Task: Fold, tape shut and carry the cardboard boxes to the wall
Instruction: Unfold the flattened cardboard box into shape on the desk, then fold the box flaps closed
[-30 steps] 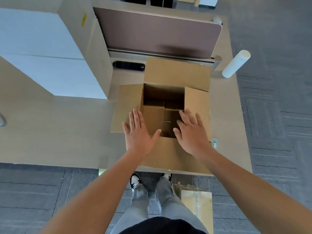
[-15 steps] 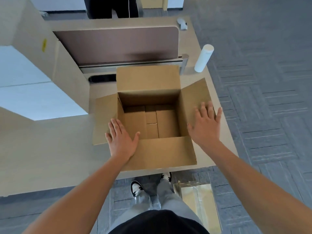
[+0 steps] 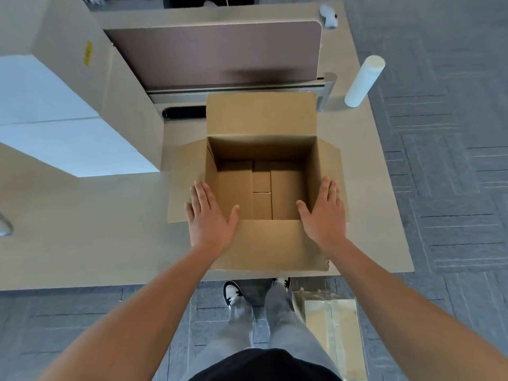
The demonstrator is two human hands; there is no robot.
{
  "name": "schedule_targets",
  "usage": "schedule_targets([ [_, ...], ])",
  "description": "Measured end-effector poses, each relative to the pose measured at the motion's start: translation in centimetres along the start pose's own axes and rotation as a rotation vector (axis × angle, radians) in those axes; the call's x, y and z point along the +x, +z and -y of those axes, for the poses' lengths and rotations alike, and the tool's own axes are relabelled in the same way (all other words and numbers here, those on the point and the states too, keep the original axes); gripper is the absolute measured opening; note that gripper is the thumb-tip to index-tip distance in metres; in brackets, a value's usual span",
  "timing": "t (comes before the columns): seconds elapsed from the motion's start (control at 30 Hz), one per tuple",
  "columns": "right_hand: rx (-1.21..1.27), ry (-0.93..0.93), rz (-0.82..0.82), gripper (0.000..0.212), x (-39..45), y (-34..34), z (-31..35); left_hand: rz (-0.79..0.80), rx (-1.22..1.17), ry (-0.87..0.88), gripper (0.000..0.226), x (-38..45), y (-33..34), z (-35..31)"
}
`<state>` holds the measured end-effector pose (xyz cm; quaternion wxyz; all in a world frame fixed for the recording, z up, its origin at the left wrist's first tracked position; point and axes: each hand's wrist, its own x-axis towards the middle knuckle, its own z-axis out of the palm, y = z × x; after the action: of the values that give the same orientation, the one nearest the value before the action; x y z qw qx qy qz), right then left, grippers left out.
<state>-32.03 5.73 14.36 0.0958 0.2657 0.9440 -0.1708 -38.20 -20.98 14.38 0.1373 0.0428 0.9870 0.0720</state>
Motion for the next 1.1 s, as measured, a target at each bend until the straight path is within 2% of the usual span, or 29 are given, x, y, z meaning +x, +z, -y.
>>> schedule_targets([
  [0.33,-0.04,-0.021,0.009,0.095,0.9,-1.5,0.7,0.041,-0.001,0.0,0.102,1.0,-2.0,0.0],
  [0.5,-0.11,-0.197,0.032,0.081,0.8,-4.6,3.6,0.015,-0.088,-0.015,0.082,2.0,-6.2,0.6],
  [0.67,-0.068,-0.393,0.03,0.079,1.9,-8.2,11.5,-0.063,-0.199,-0.095,0.057,3.3,-13.5,1.7],
  [0.73,-0.058,-0.492,0.0,0.076,2.4,-9.5,15.2,-0.125,-0.243,-0.108,0.058,3.5,-17.0,2.7],
  [0.9,-0.032,-0.704,-0.018,0.074,3.7,-13.1,24.4,-0.318,-0.134,-0.123,0.06,3.0,-25.4,6.0],
  [1.1,0.096,-0.862,0.013,0.067,3.8,-16.0,34.4,-0.545,-0.21,-0.21,0.063,2.5,-32.7,11.2],
])
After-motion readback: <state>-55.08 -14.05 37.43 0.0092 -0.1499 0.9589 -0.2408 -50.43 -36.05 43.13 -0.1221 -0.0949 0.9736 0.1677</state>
